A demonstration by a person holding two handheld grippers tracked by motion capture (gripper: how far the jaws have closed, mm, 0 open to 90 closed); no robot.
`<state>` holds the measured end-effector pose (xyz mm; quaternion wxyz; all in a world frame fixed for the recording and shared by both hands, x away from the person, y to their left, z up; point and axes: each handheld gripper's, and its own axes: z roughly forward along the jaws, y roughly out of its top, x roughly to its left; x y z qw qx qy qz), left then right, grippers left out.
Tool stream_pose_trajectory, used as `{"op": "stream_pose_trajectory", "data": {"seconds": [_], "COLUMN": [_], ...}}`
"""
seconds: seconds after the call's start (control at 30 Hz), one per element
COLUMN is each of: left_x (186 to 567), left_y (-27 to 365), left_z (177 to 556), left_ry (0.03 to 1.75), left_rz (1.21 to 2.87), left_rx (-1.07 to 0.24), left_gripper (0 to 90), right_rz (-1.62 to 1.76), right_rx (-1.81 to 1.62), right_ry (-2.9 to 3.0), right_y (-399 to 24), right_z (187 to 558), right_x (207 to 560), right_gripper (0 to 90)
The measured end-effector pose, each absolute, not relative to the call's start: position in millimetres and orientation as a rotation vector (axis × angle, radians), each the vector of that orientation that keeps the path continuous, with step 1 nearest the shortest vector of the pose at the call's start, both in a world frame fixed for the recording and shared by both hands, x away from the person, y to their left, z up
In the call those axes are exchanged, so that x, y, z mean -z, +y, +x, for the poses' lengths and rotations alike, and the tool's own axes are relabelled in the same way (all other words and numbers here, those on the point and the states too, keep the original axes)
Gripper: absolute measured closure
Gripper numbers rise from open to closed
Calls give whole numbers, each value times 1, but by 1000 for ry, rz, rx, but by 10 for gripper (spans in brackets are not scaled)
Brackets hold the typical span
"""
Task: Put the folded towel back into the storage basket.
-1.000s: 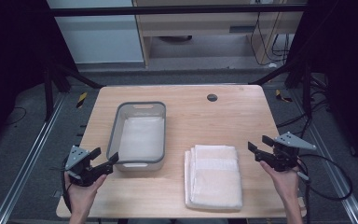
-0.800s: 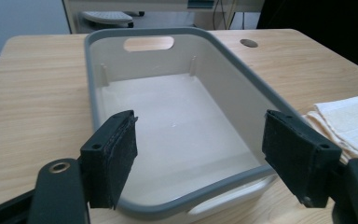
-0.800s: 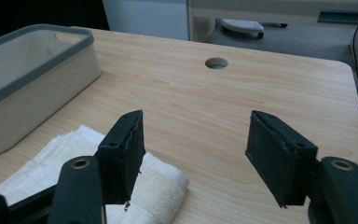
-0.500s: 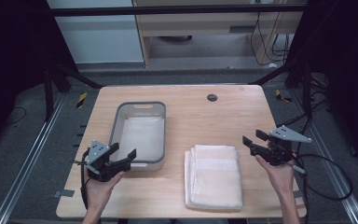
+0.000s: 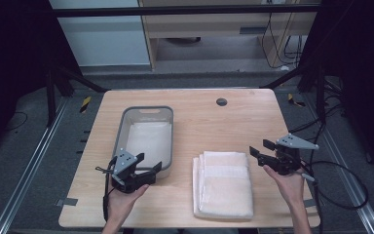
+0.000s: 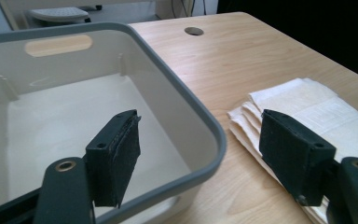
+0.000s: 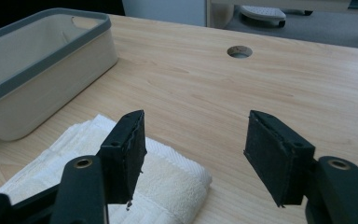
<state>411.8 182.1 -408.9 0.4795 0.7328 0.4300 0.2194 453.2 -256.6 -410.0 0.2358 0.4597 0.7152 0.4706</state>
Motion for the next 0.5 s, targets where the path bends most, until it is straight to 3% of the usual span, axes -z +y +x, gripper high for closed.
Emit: {"op": "stream_pose_trajectory", "data": {"seconds": [0.5], "left_x": [426], "left_y": [154], "left_z": [399], "left_ry": [999], "left_rz": [1867], "left_rx": [-458], "left_gripper": [274], "right_rz": [1223], "right_rx": [-1246], "right_ry": [2058], "right_y": [-246], "right_z": [454], "right_x": [420], "right_gripper": [337]}}
